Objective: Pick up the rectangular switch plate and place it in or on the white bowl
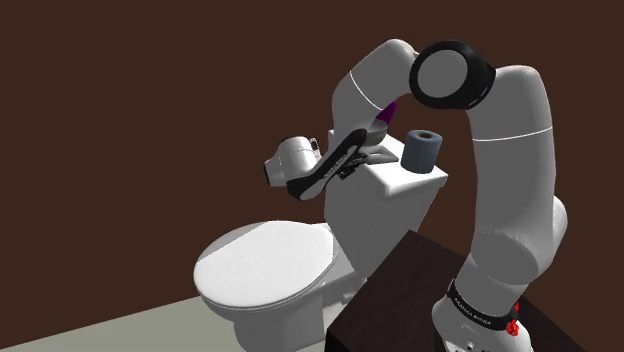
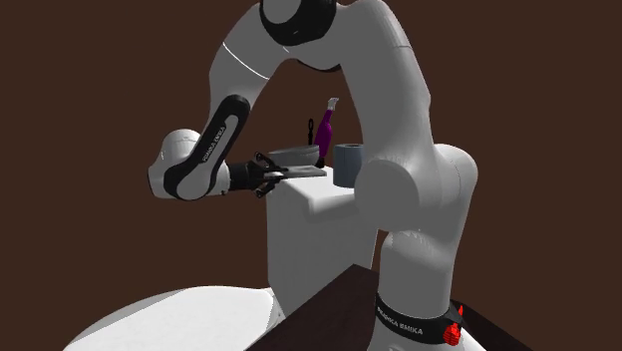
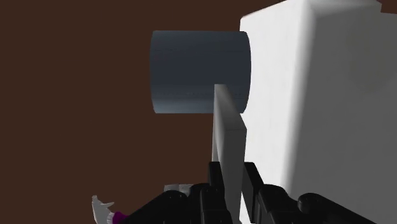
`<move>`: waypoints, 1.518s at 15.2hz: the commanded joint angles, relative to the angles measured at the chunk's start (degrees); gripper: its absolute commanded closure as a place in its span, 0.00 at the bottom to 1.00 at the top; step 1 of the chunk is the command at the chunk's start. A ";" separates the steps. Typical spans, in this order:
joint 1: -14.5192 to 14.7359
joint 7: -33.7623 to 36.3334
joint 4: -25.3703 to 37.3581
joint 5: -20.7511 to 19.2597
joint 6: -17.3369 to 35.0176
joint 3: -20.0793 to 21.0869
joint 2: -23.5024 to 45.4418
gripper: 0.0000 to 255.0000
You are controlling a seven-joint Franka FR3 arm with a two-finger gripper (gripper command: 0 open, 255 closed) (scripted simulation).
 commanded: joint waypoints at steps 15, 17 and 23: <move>-0.44 -8.87 -0.27 -1.02 -2.52 0.94 -9.04 1.00; -0.47 -10.06 -0.12 -1.25 -2.84 1.02 -10.05 1.00; -0.54 -13.72 0.57 -2.06 -3.79 1.20 -12.86 1.00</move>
